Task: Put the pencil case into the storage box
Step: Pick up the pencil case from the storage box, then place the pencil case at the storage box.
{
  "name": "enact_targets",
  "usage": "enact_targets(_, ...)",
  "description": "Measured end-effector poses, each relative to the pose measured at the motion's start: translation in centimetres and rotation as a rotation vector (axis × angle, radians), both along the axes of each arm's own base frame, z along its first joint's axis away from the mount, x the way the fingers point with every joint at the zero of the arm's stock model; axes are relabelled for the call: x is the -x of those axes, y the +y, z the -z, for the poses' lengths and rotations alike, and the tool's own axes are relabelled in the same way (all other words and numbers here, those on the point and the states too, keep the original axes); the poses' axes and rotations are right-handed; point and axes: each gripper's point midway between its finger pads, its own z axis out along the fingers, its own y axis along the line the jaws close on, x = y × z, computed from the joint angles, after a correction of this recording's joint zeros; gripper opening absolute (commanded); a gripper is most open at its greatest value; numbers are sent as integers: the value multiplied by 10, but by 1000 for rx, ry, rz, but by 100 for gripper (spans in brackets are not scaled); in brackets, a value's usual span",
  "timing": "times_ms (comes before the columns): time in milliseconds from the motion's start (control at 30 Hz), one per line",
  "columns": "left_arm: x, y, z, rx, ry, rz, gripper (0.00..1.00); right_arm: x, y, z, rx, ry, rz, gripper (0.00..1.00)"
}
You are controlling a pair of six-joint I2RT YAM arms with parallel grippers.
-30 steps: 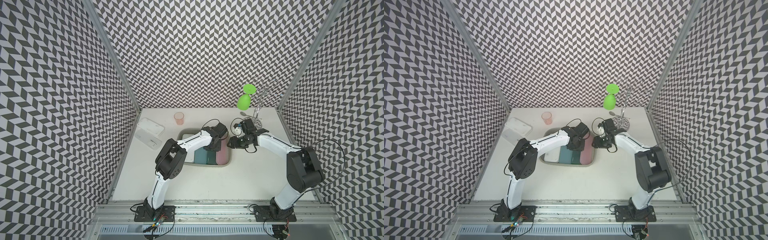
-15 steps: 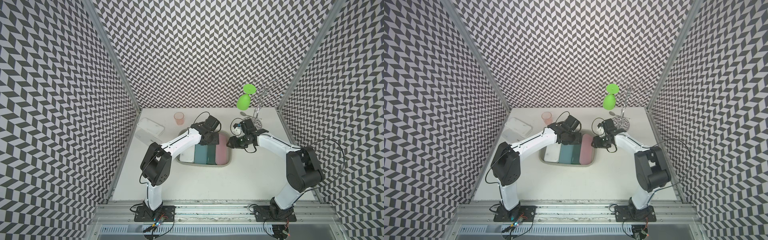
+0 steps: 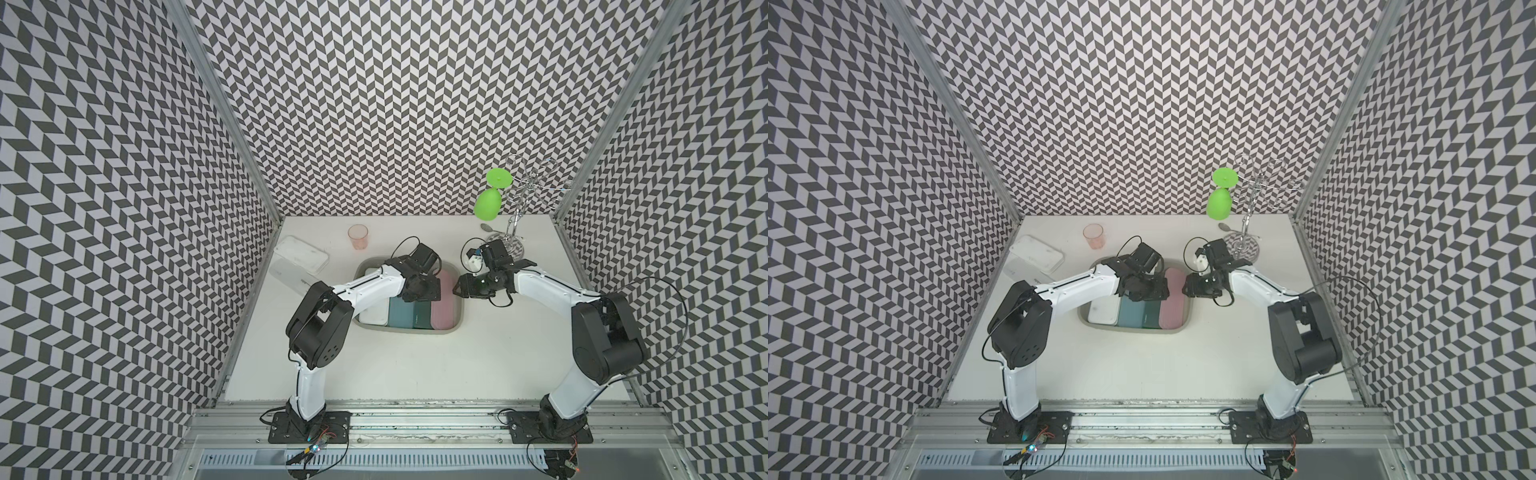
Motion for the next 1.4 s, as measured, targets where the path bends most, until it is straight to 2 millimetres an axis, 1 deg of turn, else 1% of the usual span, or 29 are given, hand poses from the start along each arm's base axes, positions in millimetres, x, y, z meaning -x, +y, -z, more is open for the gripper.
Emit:
enact_targets(100,1,-6,1,34,-1,12,70,0,0,1,-1,-2,0,51)
enact_targets(333,2,-20,9,86,10,43,63,3,-1,6,-1,10,6,52)
enact_targets(400,5,-22,13,91,14,51,53,3,-1,6,-1,8,6,52)
enact_targets(467,7,-23,15,97,14,63,37,2,-1,6,-3,6,7,52)
enact_targets(500,7,-24,15,102,18,61,31,3,-1,6,-3,6,7,52)
enact_targets(533,8,-23,17,98,19,67,29,3,-1,7,-4,7,7,51)
enact_targets(767,7,-24,14,117,23,62,28,3,-2,7,-6,10,15,52)
enact_targets(833,6,-24,11,117,22,66,26,2,-3,7,-3,11,21,52)
enact_targets(933,3,-26,1,114,12,73,26,-1,-8,4,-2,7,33,52)
enact_targets(1067,-8,-27,-16,129,-12,68,25,-12,-20,-11,-5,-25,69,52)
enact_targets(1167,-15,-20,-28,131,-34,67,25,-19,-28,-23,-9,-53,92,52)
enact_targets(1267,-22,-2,-39,122,-51,53,25,-21,-33,-29,-9,-70,101,52)
enact_targets(1333,-27,16,-46,117,-68,33,25,-21,-34,-30,-9,-70,103,52)
enact_targets(1400,-29,39,-51,110,-78,6,25,-21,-34,-30,-10,-69,103,52)
